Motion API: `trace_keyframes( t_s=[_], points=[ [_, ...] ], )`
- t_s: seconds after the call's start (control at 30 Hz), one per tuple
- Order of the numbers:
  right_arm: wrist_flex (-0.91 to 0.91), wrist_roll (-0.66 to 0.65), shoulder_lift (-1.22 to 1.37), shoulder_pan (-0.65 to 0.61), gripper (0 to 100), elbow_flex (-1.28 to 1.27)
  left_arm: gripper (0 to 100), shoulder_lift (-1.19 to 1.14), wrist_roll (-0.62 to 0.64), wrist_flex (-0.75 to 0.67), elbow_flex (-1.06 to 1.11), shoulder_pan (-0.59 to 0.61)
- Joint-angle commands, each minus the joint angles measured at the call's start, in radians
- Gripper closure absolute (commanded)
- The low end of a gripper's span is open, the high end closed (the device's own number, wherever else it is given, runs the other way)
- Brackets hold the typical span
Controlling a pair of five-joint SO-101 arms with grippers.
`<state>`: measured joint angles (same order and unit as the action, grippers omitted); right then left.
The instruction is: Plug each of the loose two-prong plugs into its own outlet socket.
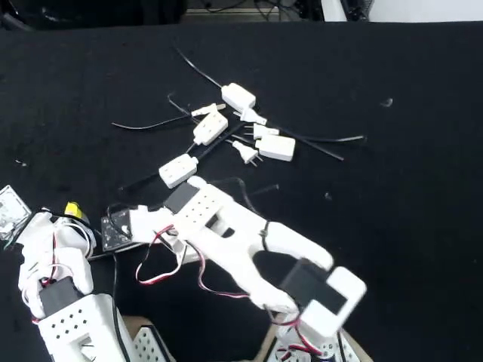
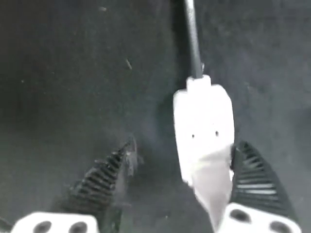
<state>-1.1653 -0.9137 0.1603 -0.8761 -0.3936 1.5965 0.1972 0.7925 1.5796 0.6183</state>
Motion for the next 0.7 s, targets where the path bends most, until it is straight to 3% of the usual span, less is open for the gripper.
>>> trace_keyframes(
  t_s=[0.0, 0.1, 0.23, 0.5, 0.67],
  points=[
    [0.002, -0.012, 0.067, -0.011, 69.9, 0.104, 83, 0.009, 0.006, 0.006, -0.064, 0.013],
    [0.002, -0.005, 0.105, -0.009, 74.2, 0.128, 83, 0.009, 0.006, 0.006, -0.064, 0.013],
    [0.009, 0.086, 0.105, 0.035, 99.8, 0.17, 83, 0.009, 0.006, 0.006, -0.062, 0.012],
    [-0.008, 0.316, -0.036, 0.178, 98.8, 0.166, 83, 0.009, 0.006, 0.002, -0.059, 0.007],
    [-0.14, 0.496, -0.268, 0.333, 98.8, 0.18, 83, 0.009, 0.006, 0.0, -0.058, 0.005]
  ],
)
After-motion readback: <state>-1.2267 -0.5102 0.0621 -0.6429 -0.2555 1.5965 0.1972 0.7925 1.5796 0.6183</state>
